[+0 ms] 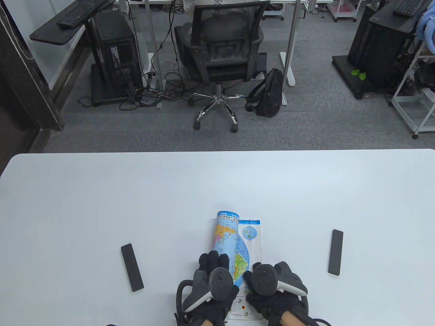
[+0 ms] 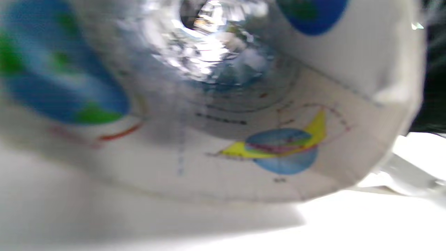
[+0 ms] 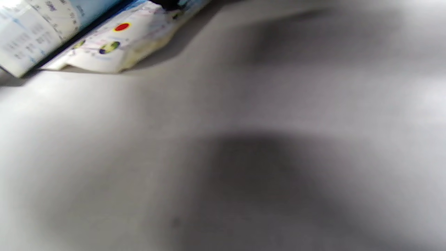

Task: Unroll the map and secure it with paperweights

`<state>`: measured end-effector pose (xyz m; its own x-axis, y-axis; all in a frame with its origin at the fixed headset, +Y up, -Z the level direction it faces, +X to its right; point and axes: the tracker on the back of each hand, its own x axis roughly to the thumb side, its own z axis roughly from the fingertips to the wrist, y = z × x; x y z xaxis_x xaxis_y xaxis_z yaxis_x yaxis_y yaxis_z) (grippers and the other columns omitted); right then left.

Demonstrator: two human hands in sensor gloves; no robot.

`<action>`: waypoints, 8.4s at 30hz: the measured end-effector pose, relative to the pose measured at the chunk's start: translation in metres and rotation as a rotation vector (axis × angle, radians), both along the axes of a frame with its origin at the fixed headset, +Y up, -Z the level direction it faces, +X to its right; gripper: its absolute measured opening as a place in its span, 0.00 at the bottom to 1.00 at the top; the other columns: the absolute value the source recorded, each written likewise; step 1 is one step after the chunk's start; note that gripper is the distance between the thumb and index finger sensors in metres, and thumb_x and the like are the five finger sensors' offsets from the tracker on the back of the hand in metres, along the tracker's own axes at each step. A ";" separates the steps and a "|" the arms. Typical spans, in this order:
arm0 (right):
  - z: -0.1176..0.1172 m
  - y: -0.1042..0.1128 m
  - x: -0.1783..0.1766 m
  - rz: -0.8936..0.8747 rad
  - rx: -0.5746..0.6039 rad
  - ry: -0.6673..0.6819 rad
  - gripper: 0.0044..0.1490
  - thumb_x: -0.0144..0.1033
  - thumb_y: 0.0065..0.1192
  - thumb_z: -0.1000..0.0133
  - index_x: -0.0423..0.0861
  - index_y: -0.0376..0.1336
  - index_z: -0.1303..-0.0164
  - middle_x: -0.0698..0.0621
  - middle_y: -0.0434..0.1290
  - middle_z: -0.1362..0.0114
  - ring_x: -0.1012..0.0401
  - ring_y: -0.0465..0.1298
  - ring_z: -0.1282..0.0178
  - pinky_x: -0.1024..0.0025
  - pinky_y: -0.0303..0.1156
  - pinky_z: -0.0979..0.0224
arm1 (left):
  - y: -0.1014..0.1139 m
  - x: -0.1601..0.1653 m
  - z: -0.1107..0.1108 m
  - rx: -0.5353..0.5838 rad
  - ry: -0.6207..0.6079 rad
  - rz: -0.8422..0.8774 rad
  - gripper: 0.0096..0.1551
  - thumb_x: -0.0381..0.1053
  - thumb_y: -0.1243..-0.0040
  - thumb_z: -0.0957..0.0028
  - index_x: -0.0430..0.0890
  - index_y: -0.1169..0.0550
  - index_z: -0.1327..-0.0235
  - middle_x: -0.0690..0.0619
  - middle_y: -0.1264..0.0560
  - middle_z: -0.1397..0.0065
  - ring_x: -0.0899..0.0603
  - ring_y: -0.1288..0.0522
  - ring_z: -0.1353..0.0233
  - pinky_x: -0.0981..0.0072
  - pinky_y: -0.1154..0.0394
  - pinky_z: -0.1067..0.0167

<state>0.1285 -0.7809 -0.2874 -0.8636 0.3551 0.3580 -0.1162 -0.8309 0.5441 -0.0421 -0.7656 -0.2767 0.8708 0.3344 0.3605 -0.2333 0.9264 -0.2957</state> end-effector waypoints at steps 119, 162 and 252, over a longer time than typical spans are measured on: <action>-0.020 0.005 0.058 0.204 -0.082 -0.317 0.46 0.52 0.43 0.35 0.41 0.29 0.24 0.20 0.26 0.27 0.23 0.30 0.33 0.24 0.35 0.38 | 0.004 -0.029 -0.003 -0.104 0.206 -0.292 0.49 0.68 0.59 0.41 0.39 0.56 0.22 0.27 0.54 0.21 0.24 0.44 0.24 0.34 0.40 0.33; -0.024 0.009 0.073 0.182 -0.116 -0.376 0.41 0.44 0.49 0.36 0.46 0.35 0.23 0.22 0.27 0.27 0.26 0.31 0.32 0.26 0.35 0.36 | 0.008 -0.071 -0.010 -0.297 0.263 -0.406 0.43 0.63 0.57 0.37 0.46 0.56 0.19 0.35 0.58 0.16 0.26 0.62 0.22 0.32 0.54 0.30; -0.027 0.022 0.092 0.032 -0.160 -0.346 0.49 0.35 0.60 0.40 0.37 0.34 0.24 0.26 0.27 0.24 0.28 0.29 0.31 0.28 0.35 0.35 | -0.040 0.110 -0.070 -0.486 0.038 -0.322 0.50 0.84 0.76 0.53 0.66 0.81 0.38 0.50 0.89 0.31 0.30 0.86 0.33 0.22 0.74 0.45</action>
